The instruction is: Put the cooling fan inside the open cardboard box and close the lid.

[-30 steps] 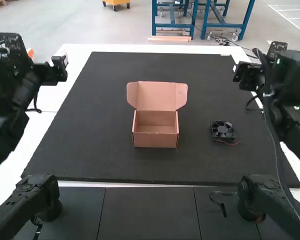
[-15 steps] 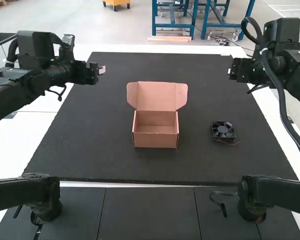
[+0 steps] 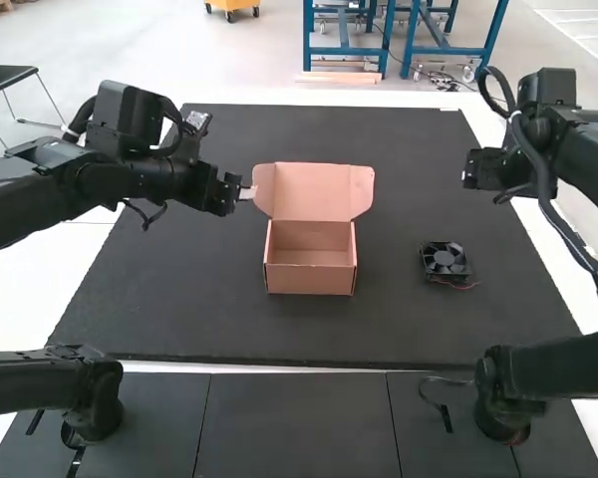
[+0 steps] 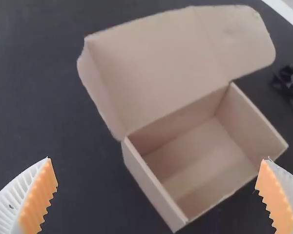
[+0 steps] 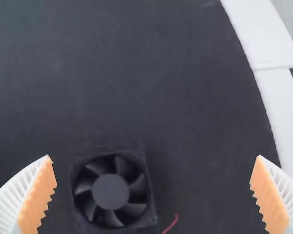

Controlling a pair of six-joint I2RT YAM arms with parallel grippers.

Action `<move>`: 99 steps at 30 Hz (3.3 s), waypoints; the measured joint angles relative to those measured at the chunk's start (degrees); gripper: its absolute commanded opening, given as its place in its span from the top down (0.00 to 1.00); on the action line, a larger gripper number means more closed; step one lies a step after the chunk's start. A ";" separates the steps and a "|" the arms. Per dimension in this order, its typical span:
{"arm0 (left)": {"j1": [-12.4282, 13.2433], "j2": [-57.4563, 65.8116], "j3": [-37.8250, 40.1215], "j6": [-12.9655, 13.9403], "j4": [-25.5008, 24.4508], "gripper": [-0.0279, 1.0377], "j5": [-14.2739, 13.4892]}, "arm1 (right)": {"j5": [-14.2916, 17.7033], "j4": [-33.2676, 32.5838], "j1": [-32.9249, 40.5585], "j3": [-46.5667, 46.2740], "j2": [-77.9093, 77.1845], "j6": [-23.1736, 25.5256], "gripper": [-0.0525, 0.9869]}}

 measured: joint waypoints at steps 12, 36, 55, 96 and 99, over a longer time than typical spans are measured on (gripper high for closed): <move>-0.46 -4.37 2.19 1.03 -7.21 0.07 -2.38 | -2.60 0.61 -6.62 -1.40 12.76 -3.61 0.08; -0.46 -5.86 1.33 1.51 -6.49 0.07 -2.58 | -4.17 -2.43 -8.09 3.98 30.73 -6.45 0.08; -0.46 -5.86 1.33 1.49 -6.16 0.07 -2.58 | -4.17 -5.86 -8.09 8.04 37.66 -6.84 0.08; -0.44 -5.86 1.42 1.46 -5.20 0.07 -2.58 | -5.20 -12.94 -8.09 12.52 43.80 -7.30 0.62; -0.46 -5.86 1.46 1.46 -5.29 0.07 -2.58 | -6.82 -12.96 -8.07 12.52 43.80 -7.30 0.74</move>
